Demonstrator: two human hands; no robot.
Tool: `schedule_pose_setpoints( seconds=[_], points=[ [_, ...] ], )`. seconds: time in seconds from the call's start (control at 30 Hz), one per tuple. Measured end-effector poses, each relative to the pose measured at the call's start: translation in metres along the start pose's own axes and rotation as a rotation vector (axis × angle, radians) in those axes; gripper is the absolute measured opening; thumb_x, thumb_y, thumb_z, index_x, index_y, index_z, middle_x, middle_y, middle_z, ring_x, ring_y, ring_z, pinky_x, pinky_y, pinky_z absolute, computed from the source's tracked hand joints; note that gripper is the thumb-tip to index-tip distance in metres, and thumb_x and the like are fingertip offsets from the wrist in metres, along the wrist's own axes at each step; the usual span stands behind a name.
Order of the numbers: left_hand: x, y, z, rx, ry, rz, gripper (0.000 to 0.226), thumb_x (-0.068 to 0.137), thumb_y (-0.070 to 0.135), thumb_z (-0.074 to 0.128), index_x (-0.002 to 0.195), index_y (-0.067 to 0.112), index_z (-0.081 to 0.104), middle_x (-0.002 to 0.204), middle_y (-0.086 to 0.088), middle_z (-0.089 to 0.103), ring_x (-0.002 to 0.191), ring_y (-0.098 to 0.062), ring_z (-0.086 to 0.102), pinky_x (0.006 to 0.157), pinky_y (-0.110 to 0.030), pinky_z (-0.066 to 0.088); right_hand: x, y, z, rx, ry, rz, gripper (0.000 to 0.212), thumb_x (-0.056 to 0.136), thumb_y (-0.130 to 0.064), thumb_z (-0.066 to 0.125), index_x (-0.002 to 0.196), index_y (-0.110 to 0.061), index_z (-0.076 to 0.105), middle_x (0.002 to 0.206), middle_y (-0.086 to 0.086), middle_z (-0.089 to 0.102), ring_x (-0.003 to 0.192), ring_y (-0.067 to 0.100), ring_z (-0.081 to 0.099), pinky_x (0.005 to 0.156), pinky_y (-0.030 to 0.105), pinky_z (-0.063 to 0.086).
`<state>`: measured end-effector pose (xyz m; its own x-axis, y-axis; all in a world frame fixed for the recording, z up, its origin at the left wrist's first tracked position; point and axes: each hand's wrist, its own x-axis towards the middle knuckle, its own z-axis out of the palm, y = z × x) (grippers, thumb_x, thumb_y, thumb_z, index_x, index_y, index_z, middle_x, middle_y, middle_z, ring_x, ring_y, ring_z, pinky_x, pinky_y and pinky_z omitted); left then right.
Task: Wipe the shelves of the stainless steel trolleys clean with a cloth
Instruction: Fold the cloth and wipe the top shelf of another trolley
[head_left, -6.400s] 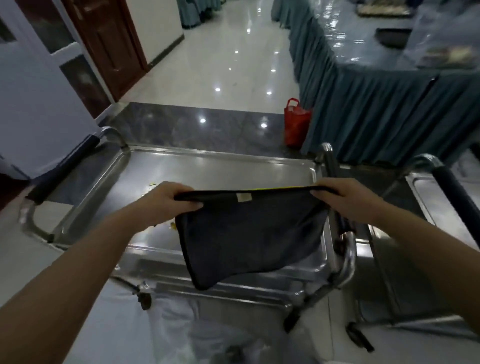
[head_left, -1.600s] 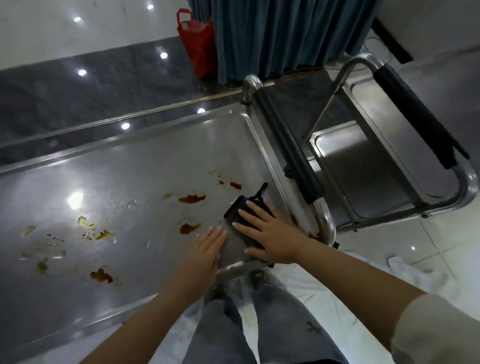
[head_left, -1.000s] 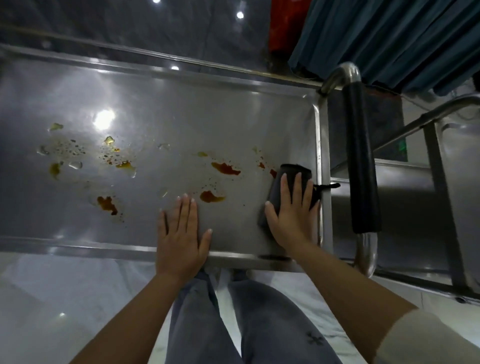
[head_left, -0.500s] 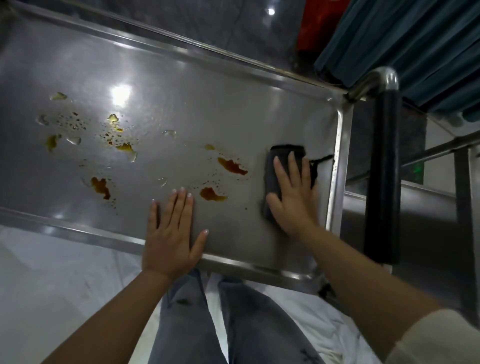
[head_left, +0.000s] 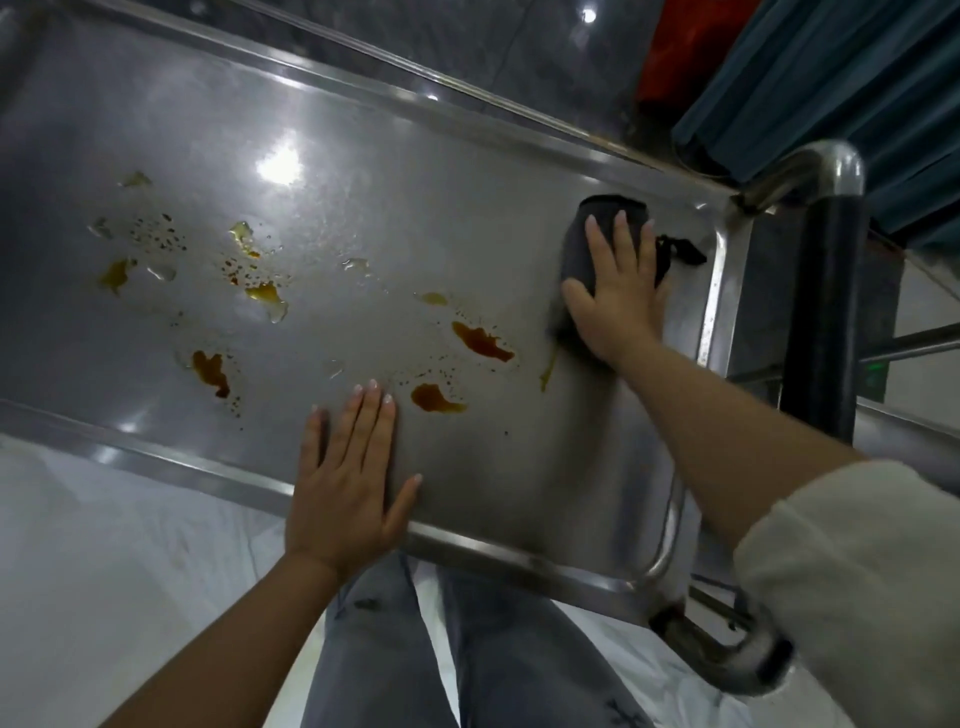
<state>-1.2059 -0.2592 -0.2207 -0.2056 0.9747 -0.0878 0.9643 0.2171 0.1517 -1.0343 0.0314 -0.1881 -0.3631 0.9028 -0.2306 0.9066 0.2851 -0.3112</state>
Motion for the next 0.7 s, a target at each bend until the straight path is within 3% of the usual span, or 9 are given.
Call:
schedule_pose_setpoints(
  seconds=[0.2, 0.4, 0.7],
  points=[
    [0.017, 0.012, 0.001, -0.018, 0.06, 0.015, 0.076, 0.093, 0.054, 0.034, 0.151, 0.006, 0.022, 0.16, -0.013, 0.015, 0.148, -0.026, 0.011, 0.117, -0.056, 0.013, 0.06, 0.014, -0.029, -0.069, -0.122, -0.169, 0.075, 0.076, -0.048, 0.032, 0.149, -0.04, 0.016, 0.161, -0.006, 0.0, 0.146, 0.019, -0.011, 0.114, 0.059, 0.005],
    [0.022, 0.013, 0.001, -0.027, 0.053, 0.036, 0.074, 0.094, 0.053, 0.033, 0.151, 0.007, 0.023, 0.16, -0.012, 0.015, 0.148, -0.026, 0.011, 0.117, -0.057, 0.014, 0.001, 0.0, -0.004, -0.081, -0.113, -0.355, 0.07, 0.08, -0.046, 0.035, 0.148, -0.042, 0.017, 0.16, -0.007, 0.004, 0.146, 0.018, -0.011, 0.114, 0.058, 0.01],
    [0.021, 0.013, -0.006, -0.065, 0.032, 0.048, 0.072, 0.095, 0.05, 0.031, 0.151, 0.007, 0.021, 0.159, -0.011, 0.014, 0.148, -0.025, 0.009, 0.117, -0.057, 0.012, -0.148, -0.041, 0.051, 0.344, -0.072, -0.024, 0.065, 0.082, -0.045, 0.016, 0.146, -0.046, 0.002, 0.152, -0.022, -0.018, 0.139, 0.002, -0.029, 0.116, 0.055, -0.003]
  ],
)
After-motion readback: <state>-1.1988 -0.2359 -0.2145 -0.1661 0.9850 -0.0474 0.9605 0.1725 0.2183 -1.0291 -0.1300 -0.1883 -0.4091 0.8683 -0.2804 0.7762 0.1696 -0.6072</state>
